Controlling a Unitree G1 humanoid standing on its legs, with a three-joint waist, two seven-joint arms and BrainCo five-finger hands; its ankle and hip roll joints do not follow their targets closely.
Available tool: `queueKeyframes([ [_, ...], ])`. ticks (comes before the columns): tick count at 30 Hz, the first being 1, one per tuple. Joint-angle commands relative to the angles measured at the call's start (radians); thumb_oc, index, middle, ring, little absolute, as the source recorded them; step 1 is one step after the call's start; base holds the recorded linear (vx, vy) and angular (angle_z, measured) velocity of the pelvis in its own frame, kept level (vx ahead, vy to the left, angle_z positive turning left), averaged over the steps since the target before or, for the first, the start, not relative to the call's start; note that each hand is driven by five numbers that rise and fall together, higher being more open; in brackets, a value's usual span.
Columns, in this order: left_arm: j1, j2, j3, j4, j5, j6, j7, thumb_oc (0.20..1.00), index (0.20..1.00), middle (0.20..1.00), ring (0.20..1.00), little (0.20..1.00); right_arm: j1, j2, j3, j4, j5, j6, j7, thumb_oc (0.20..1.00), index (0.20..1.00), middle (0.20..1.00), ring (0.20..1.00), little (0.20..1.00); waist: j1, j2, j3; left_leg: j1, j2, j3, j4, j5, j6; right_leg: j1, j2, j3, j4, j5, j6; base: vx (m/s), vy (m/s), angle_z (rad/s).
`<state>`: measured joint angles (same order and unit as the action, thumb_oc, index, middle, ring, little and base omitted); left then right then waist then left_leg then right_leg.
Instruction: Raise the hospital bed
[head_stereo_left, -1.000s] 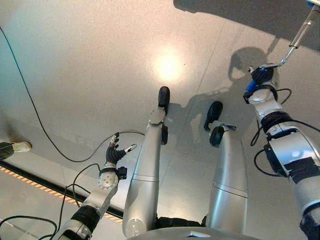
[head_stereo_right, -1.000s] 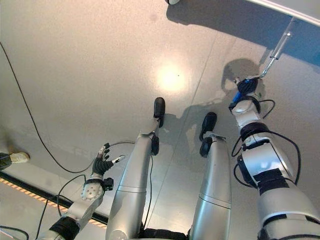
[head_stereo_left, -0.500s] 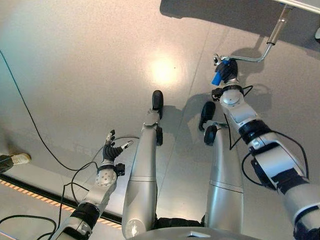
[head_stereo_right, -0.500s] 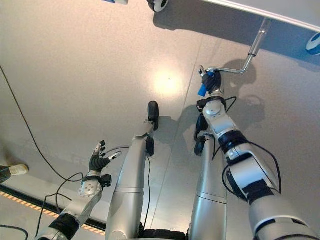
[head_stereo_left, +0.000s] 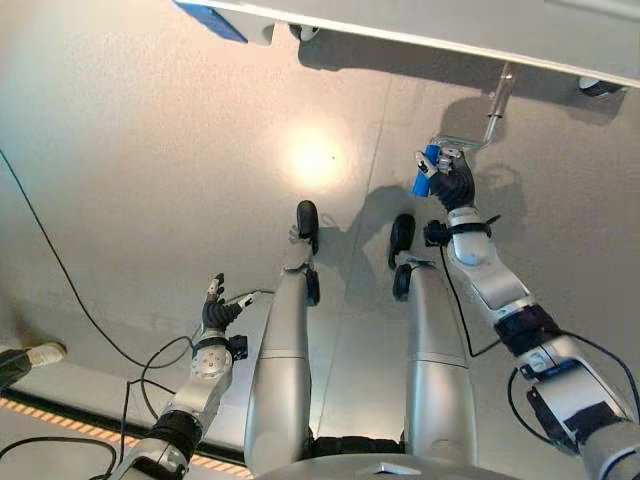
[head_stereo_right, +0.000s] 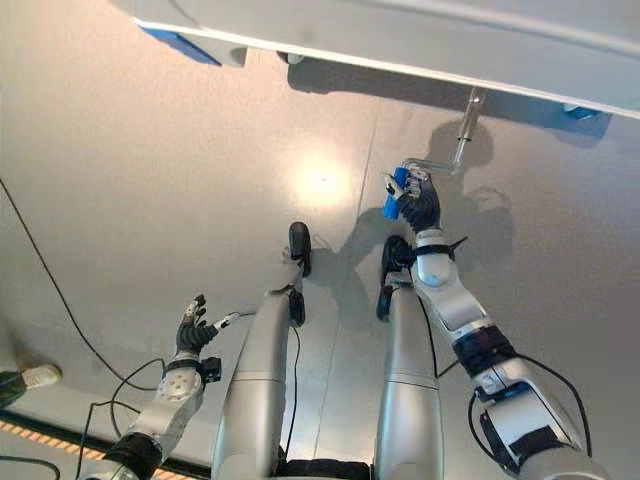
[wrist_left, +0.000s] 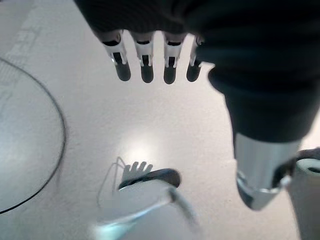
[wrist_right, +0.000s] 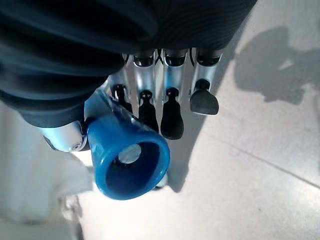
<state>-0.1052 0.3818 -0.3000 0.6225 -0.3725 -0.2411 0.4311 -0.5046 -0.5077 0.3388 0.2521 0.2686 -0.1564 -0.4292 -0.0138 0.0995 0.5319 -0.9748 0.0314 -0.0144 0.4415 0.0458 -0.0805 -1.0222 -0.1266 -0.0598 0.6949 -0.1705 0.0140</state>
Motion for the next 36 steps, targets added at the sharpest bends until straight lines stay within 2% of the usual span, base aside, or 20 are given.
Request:
queueKeyframes([
  [1, 0.074, 0.008, 0.029, 0.015, 0.025, -0.007, -0.012, 1.0, 1.0, 1.0, 1.0, 1.0, -0.03, -0.015, -0.115, -0.25, 0.022, -0.198, -0.008, 0.2, 0.2, 0.2, 0.2, 0.2, -0.02, -0.05, -0.012, 0.028, -0.032, 0.031, -0.011, 0.003, 0.001, 0.019, -0.013, 0.047, -0.151, 0.163, 0.111, -0.02, -0.032, -0.13],
  [10, 0.096, -0.002, 0.06, 0.014, 0.039, -0.019, -0.026, 1.0, 1.0, 1.0, 1.0, 1.0, 0.087, -0.069, -0.269, -0.288, 0.019, -0.224, -0.047, 0.2, 0.2, 0.2, 0.2, 0.2, -0.042, -0.068, -0.012, 0.096, -0.026, 0.028, -0.051, 0.012, -0.008, 0.088, -0.008, 0.054, -0.2, 0.172, 0.114, -0.01, -0.026, -0.04],
  [22, 0.099, -0.006, 0.094, 0.011, 0.041, -0.03, -0.002, 1.0, 1.0, 1.0, 1.0, 1.0, 0.16, -0.098, -0.406, -0.203, -0.052, -0.201, -0.158, 0.2, 0.2, 0.2, 0.2, 0.2, -0.05, -0.087, -0.012, 0.102, -0.023, 0.026, -0.046, 0.006, -0.013, 0.097, -0.006, 0.056, -0.203, 0.169, 0.114, 0.0, -0.014, 0.0],
  [24, 0.099, 0.0, 0.096, 0.006, 0.048, -0.032, 0.003, 1.0, 1.0, 1.0, 1.0, 1.0, 0.17, -0.128, -0.435, -0.134, -0.086, -0.174, -0.2, 0.2, 0.2, 0.2, 0.2, 0.2, -0.05, -0.094, -0.012, 0.098, -0.021, 0.022, -0.04, 0.002, -0.013, 0.093, -0.007, 0.057, -0.195, 0.165, 0.113, 0.0, 0.0, 0.0],
  [31, 0.106, 0.006, 0.097, -0.008, 0.057, -0.036, 0.015, 1.0, 1.0, 1.0, 1.0, 1.0, 0.168, -0.182, -0.455, 0.003, -0.13, -0.118, -0.251, 0.2, 0.2, 0.2, 0.2, 0.2, -0.048, -0.1, -0.012, 0.083, -0.022, 0.018, -0.033, -0.001, -0.013, 0.081, -0.007, 0.053, -0.19, 0.164, 0.114, 0.0, 0.0, 0.0],
  [33, 0.112, 0.009, 0.094, -0.014, 0.057, -0.037, 0.021, 1.0, 1.0, 1.0, 1.0, 1.0, 0.164, -0.214, -0.447, 0.064, -0.175, -0.072, -0.264, 0.2, 0.2, 0.2, 0.2, 0.2, -0.044, -0.102, -0.012, 0.075, -0.023, 0.016, -0.028, -0.002, -0.012, 0.076, -0.009, 0.051, -0.189, 0.165, 0.114, 0.0, -0.003, 0.02],
  [34, 0.111, 0.009, 0.094, -0.013, 0.057, -0.037, 0.021, 1.0, 1.0, 1.0, 1.0, 1.0, 0.162, -0.215, -0.446, 0.065, -0.175, -0.073, -0.264, 0.2, 0.2, 0.2, 0.2, 0.2, -0.045, -0.101, -0.012, 0.074, -0.023, 0.016, -0.028, -0.003, -0.012, 0.075, -0.009, 0.051, -0.189, 0.165, 0.114, 0.0, 0.0, 0.0],
  [35, 0.112, 0.014, 0.091, -0.021, 0.059, -0.039, 0.022, 1.0, 1.0, 1.0, 1.0, 1.0, 0.145, -0.243, -0.434, 0.136, -0.205, -0.038, -0.285, 0.2, 0.2, 0.2, 0.2, 0.2, -0.04, -0.1, -0.012, 0.068, -0.023, 0.014, -0.024, -0.004, -0.011, 0.068, -0.009, 0.049, -0.184, 0.165, 0.114, 0.0, 0.0, 0.0],
  [36, 0.112, 0.013, 0.091, -0.021, 0.059, -0.038, 0.022, 1.0, 1.0, 1.0, 1.0, 1.0, 0.143, -0.244, -0.432, 0.138, -0.205, -0.039, -0.286, 0.2, 0.2, 0.2, 0.2, 0.2, -0.041, -0.1, -0.012, 0.067, -0.023, 0.014, -0.024, -0.005, -0.011, 0.067, -0.009, 0.049, -0.184, 0.165, 0.114, 0.0, 0.0, 0.0],
])
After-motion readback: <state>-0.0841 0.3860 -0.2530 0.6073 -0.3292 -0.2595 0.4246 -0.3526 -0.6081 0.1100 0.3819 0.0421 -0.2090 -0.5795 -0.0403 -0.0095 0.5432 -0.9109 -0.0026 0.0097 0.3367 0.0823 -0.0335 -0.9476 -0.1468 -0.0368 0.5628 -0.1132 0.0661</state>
